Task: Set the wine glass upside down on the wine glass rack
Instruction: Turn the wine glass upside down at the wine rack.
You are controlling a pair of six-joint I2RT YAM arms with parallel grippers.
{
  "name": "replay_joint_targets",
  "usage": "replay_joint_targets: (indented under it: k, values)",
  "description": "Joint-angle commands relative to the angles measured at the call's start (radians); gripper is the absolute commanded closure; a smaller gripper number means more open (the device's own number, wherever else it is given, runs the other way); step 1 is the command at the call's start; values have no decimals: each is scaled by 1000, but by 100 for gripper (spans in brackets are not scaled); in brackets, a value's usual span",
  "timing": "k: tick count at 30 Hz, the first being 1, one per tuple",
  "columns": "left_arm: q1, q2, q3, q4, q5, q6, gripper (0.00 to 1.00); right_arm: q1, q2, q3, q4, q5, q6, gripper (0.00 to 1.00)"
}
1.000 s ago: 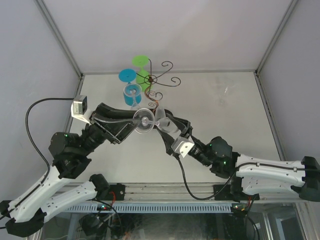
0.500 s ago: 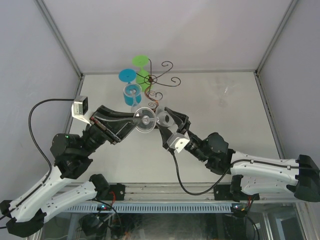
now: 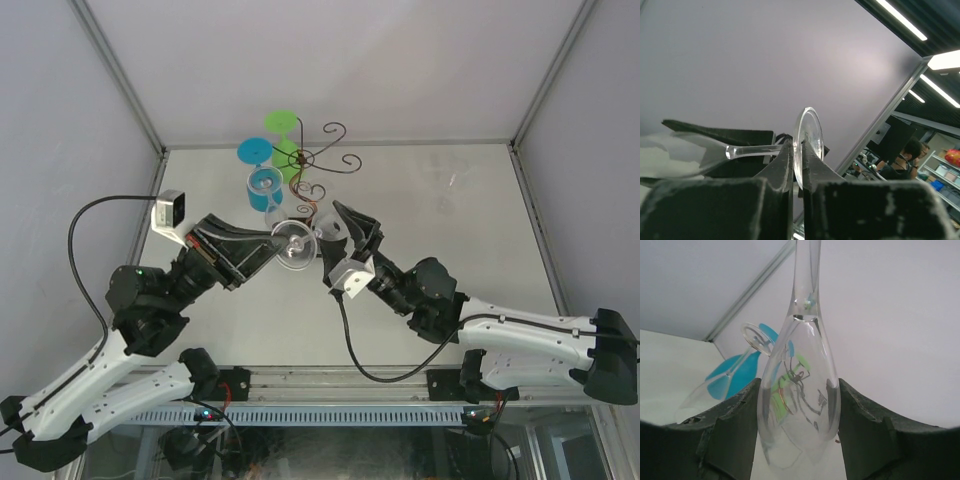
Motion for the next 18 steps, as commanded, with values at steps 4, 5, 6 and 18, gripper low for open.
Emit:
replay_joint_targets:
  k: [4,5,6,18]
  values:
    - [-1,2,-20,64,13,12,100,-3,-2,60,4,-14,-13,51]
    - [-1,1,-21,64,13,10,100,-3,-5,60,-4,-14,-11,48]
    - [-1,-1,-20,64,14,8,100,-3,-7,59,-15,-13,-10,45]
    - [-1,2,-30,92,27,-27,100,2,-64,59,-68,-56,-25,24]
